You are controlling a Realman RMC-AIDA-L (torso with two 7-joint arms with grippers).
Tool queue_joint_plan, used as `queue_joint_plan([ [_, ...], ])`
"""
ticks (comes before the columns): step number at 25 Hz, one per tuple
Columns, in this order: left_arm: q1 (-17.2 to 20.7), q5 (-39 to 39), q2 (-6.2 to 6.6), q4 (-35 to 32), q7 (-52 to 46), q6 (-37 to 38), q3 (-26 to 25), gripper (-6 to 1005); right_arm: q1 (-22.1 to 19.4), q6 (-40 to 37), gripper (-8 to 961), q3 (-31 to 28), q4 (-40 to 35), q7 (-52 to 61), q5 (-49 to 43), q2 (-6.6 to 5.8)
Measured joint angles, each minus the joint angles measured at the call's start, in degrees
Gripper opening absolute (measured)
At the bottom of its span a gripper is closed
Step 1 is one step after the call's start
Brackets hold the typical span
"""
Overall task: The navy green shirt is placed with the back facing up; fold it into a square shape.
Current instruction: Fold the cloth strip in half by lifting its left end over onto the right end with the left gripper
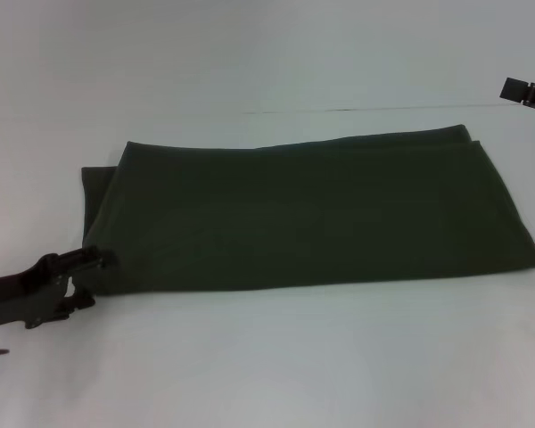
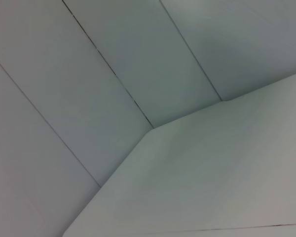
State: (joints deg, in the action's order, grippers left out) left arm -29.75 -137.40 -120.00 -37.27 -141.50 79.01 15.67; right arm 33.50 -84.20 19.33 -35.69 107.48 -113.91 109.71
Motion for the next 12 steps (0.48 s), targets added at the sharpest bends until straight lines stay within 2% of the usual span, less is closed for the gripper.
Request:
queue_joint_plan([
  [12,-1.91,-0.43,0.75,0.09,-0.09,-2.38,0.23,894,-0.06,0.33,934,0.00,-0.53,0.00,0.72,-0.03],
])
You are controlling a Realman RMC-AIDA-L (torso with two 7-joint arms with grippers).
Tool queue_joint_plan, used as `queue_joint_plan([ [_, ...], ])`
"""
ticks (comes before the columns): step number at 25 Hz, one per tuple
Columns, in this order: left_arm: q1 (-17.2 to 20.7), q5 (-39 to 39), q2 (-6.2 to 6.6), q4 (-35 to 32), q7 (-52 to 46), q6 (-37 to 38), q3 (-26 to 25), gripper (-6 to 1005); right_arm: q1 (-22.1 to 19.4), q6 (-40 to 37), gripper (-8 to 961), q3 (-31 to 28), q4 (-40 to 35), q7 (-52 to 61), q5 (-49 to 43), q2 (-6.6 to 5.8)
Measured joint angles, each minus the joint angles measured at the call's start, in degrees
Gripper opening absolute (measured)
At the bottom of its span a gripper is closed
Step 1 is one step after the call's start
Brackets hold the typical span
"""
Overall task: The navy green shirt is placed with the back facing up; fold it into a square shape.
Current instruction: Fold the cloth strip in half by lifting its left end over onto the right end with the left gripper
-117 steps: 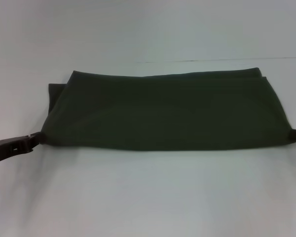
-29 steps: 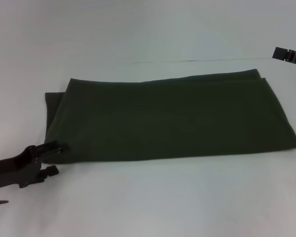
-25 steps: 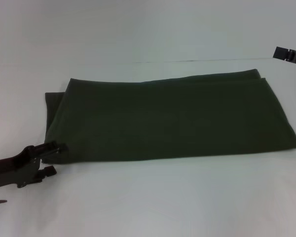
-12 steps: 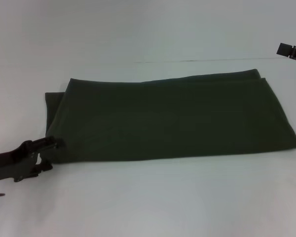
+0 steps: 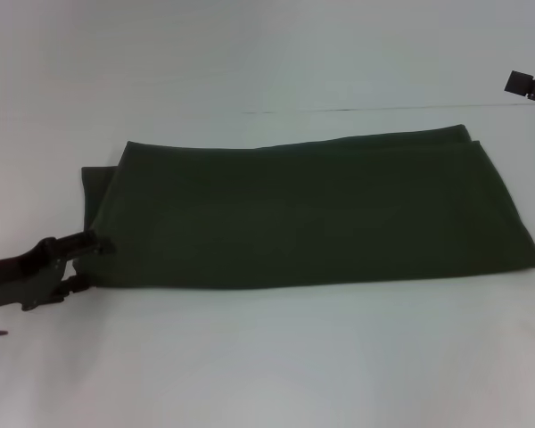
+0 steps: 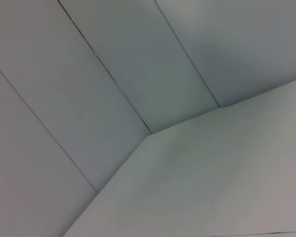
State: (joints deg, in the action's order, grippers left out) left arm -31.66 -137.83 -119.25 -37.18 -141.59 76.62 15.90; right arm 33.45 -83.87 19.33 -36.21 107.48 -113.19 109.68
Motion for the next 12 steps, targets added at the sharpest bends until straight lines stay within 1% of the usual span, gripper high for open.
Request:
queue_joint_plan([
  [4,-0.59,-0.01,0.30,-0.08,0.00,1.12,0.03,893,0.01,0.43,933,0.10,0.00,0.01,0.00,0.00],
  [12,-0.51,-1.67,0.35,-0.82,-0.18,4.80,0.32,893,0.04,1.13,930,0.35,0.00,0.07,0.00,0.00],
])
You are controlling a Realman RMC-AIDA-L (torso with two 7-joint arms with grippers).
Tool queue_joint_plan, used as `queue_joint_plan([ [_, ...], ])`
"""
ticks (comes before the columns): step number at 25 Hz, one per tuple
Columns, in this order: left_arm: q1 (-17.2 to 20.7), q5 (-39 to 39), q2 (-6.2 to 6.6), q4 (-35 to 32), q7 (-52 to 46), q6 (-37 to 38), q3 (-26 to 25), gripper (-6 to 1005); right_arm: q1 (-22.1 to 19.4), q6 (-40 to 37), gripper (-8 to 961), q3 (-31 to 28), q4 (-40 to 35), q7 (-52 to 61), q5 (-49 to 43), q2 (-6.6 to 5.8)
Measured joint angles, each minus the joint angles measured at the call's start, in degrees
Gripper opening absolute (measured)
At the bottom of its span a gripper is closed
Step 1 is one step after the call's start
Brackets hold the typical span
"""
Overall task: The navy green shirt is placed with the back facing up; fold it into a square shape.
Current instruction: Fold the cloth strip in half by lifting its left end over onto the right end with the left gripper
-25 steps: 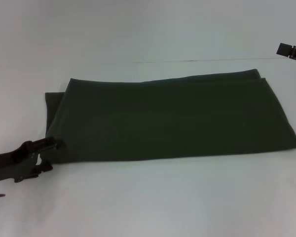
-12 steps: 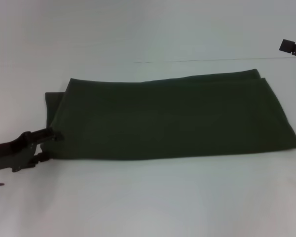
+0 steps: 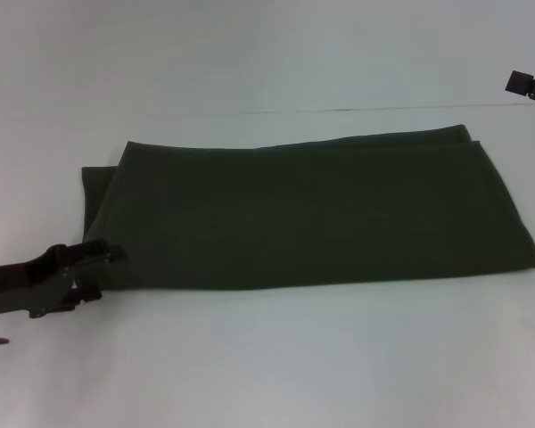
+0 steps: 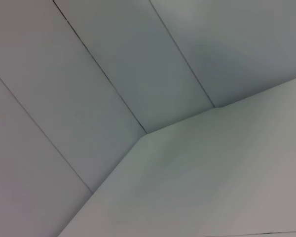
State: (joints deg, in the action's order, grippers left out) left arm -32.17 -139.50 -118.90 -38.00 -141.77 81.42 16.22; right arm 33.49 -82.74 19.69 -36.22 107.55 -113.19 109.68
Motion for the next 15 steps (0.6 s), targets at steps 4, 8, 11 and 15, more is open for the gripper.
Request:
queue_joint_plan([
  [4,0.08,-0.96,-0.01,-0.16,-0.20,1.46,0.09,893,0.04,0.05,930,0.00,0.00,0.03,0.00,0.00],
  [8,-0.13,-2.63,0.01,-0.23,-0.72,1.37,0.10,893,0.08,0.05,930,0.02,0.00,0.07,0.00,0.00],
  [11,-0.19,-2.70,0.03,-0.23,-1.15,0.68,0.08,892,0.09,0.05,930,-0.12,0.00,0.08,0.00,0.00],
  [15,-0.34,-2.75,0.05,-0.23,-1.75,-0.48,0.06,892,0.05,0.10,930,-0.21,0.00,0.03,0.00,0.00],
])
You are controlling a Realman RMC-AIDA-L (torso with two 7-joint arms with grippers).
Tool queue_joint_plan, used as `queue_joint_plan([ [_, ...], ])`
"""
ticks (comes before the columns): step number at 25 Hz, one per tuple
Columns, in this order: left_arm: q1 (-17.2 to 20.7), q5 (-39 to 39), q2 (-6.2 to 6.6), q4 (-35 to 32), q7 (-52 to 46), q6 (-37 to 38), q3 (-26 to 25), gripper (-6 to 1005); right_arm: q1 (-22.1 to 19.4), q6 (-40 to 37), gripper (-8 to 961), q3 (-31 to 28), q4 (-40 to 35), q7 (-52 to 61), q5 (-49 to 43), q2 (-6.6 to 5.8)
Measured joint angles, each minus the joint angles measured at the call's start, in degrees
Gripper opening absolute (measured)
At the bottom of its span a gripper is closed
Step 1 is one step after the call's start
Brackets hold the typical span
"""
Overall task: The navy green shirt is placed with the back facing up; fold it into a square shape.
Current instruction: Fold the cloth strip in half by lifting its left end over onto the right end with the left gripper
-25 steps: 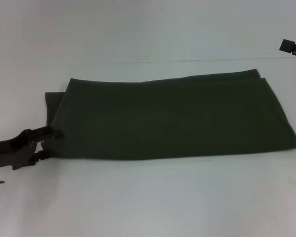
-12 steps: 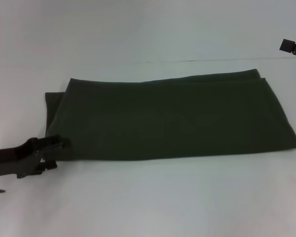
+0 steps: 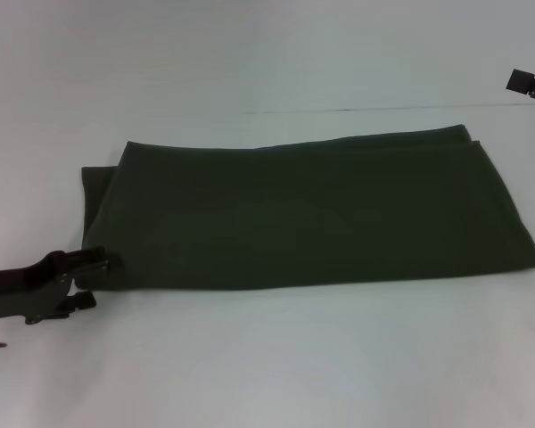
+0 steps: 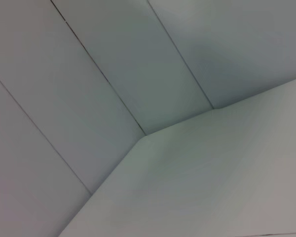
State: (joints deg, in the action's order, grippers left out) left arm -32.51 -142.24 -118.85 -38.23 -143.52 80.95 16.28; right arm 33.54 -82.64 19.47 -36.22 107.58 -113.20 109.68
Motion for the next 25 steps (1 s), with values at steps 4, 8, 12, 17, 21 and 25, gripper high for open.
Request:
queue_joint_plan([
  [4,-0.20,-0.08,0.10,0.13,-0.22,-0.76,-0.02,892,-0.09,0.07,931,-0.04,0.00,-0.02,0.00,0.00],
  [8,-0.36,-0.31,0.18,0.16,-0.52,-0.88,0.05,892,-0.12,0.10,931,-0.05,0.00,0.04,0.00,0.00],
  [12,-0.38,-0.41,0.20,0.24,-1.67,-0.89,0.21,891,-0.14,0.18,931,-0.06,0.00,0.06,0.00,0.00],
  [17,-0.37,-0.41,0.20,0.44,-3.86,-0.96,0.18,891,-0.14,0.36,931,-0.05,0.00,0.13,0.00,0.00],
  [21,-0.36,-0.40,0.20,0.52,-5.48,-1.26,0.17,891,-0.14,0.55,931,-0.11,0.00,0.11,0.00,0.00],
  [25,-0.53,-0.34,0.20,0.58,-7.34,-1.62,0.19,891,-0.09,0.63,930,-0.14,0.00,0.11,0.00,0.00],
])
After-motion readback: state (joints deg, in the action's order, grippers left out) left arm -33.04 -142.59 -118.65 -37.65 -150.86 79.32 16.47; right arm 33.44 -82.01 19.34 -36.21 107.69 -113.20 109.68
